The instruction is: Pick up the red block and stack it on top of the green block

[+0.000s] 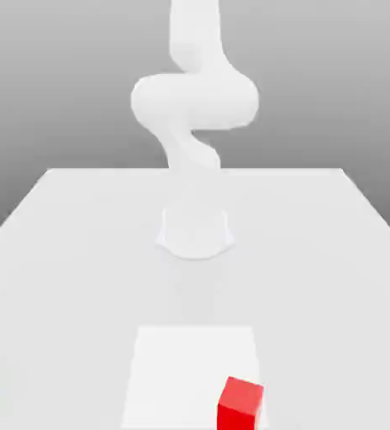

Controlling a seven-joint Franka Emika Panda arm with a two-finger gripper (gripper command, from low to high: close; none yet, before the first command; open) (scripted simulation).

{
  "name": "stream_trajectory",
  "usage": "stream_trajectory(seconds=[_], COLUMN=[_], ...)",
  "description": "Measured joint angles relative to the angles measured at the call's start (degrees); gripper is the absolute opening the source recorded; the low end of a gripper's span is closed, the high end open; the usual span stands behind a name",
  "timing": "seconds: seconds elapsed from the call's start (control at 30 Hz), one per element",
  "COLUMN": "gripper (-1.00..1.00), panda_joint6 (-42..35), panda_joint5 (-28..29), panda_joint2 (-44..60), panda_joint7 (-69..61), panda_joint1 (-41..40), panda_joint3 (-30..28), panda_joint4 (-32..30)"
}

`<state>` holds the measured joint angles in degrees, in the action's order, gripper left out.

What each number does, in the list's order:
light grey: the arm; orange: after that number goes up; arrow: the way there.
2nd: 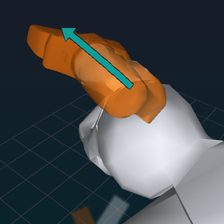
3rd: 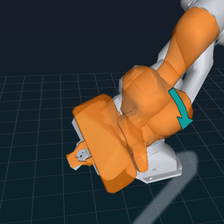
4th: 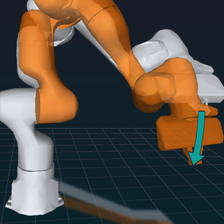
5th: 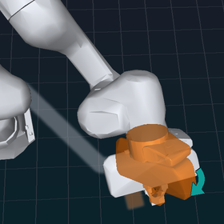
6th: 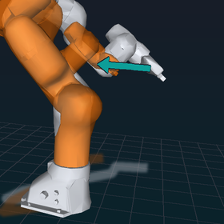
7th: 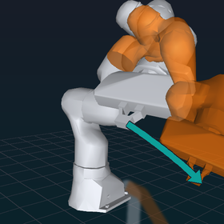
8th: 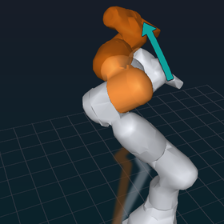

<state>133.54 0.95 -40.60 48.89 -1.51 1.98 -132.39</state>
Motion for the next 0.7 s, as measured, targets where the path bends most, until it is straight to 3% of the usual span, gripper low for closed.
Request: stream_trajectory(seconds=[0.37, 0.7], gripper=[0.00, 0.00], panda_joint6=[7.7, 14.8], panda_joint5=[5.2, 7.9], panda_joint2=[23.3, 43.9], panda_joint7=[14.2, 25.6], panda_joint1=[-4.9, -4.8], panda_joint3=[7.2, 9.1], panda_joint4=[-2.7, -5.1])
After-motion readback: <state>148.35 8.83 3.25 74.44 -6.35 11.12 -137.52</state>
